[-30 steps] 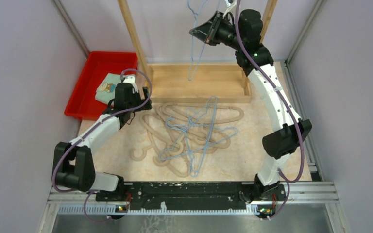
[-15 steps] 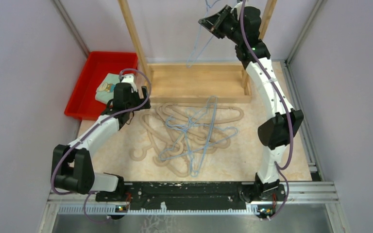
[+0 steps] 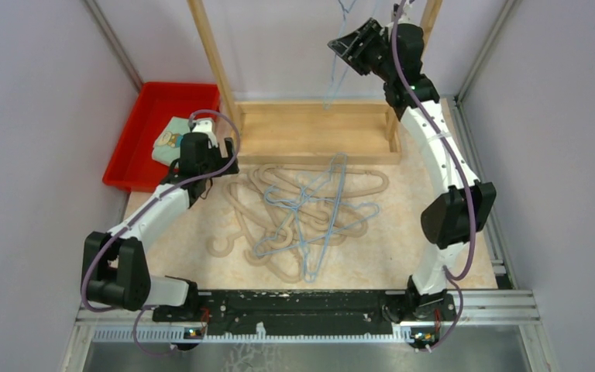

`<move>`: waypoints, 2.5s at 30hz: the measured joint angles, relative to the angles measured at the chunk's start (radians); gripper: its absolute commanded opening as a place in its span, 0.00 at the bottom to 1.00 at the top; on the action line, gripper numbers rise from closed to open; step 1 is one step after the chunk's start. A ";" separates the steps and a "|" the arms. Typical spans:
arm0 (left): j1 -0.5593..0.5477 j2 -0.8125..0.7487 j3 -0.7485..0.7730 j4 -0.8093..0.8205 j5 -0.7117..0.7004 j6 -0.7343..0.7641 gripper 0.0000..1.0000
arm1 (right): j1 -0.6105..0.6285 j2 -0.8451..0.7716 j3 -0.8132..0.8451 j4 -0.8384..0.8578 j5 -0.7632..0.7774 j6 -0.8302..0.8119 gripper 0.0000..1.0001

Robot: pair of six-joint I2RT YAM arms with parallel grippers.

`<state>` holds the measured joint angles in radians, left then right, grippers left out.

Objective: Organize the hangers

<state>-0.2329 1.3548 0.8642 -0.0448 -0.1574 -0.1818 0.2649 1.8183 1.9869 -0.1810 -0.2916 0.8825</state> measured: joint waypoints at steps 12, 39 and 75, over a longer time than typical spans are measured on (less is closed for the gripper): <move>0.000 0.035 0.001 0.021 0.024 -0.014 1.00 | 0.000 -0.329 -0.268 -0.166 0.096 -0.180 0.75; 0.000 0.152 0.020 0.024 0.060 -0.084 1.00 | 0.575 -0.499 -0.875 -0.496 0.323 -0.616 0.57; 0.001 0.032 -0.128 0.022 0.035 -0.111 1.00 | 0.669 -0.171 -0.927 -0.230 0.244 -0.571 0.33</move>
<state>-0.2321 1.3869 0.7361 -0.0231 -0.1223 -0.2932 0.9340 1.6470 1.0599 -0.4114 -0.0475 0.3111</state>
